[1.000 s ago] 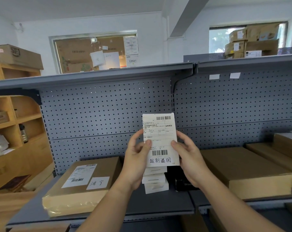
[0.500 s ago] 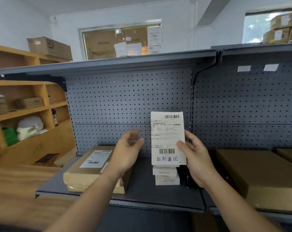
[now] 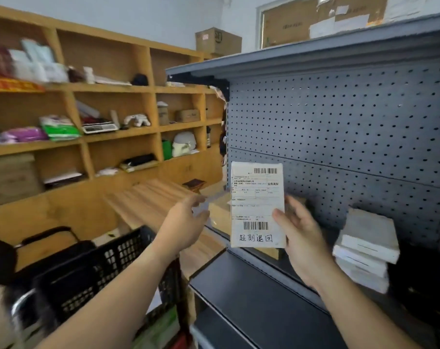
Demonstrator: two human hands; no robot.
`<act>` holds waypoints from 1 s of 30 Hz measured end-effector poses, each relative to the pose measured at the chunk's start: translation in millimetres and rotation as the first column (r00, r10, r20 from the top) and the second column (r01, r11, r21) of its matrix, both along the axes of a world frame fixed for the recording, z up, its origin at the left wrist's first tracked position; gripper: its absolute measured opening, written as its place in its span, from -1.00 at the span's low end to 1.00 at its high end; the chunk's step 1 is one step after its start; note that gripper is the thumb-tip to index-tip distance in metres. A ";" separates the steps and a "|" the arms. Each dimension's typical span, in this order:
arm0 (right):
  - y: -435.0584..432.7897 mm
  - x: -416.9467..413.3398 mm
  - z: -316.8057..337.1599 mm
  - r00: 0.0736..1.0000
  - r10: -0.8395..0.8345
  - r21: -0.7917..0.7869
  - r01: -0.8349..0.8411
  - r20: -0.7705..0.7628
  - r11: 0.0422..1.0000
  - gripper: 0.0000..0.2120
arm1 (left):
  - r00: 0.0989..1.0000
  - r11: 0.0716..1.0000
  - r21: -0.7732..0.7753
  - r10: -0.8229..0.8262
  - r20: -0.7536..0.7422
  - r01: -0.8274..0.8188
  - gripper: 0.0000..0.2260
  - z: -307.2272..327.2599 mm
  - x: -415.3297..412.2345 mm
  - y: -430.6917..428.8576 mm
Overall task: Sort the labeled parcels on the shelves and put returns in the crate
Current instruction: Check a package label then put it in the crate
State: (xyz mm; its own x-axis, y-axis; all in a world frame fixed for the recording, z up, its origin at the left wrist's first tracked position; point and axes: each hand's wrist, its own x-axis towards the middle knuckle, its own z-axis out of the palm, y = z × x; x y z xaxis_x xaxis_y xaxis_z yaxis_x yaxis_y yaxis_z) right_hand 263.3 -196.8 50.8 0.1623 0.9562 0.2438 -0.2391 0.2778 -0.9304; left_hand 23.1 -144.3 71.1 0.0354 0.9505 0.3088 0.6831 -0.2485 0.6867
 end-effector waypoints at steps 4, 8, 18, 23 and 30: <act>29.7 -72.0 -13.8 0.979 0.193 -0.027 -0.192 0.061 0.981 -0.60 | 0.987 0.989 -0.029 0.146 -0.067 -0.148 -0.64 -12.8 -79.3 -12.4; 58.4 -153.0 -25.7 0.935 0.346 -0.054 -0.342 0.081 0.938 -0.61 | 0.952 0.955 -0.033 0.291 -0.089 -0.295 -0.66 -27.7 -160.2 -19.1; 120.2 -332.8 -62.5 0.820 0.569 -0.187 -0.551 0.061 0.814 -0.65 | 0.876 0.872 -0.103 0.466 -0.123 -0.479 -0.65 -76.6 -333.7 5.7; 150.0 -390.9 -97.3 0.796 0.602 -0.275 -0.567 0.060 0.777 -0.62 | 0.854 0.829 -0.208 0.508 -0.112 -0.520 -0.66 -113.0 -383.3 25.8; 205.2 -448.6 -151.0 0.750 0.656 -0.423 -0.571 0.079 0.704 -0.62 | 0.836 0.779 -0.315 0.539 -0.103 -0.541 -0.66 -159.7 -421.2 58.4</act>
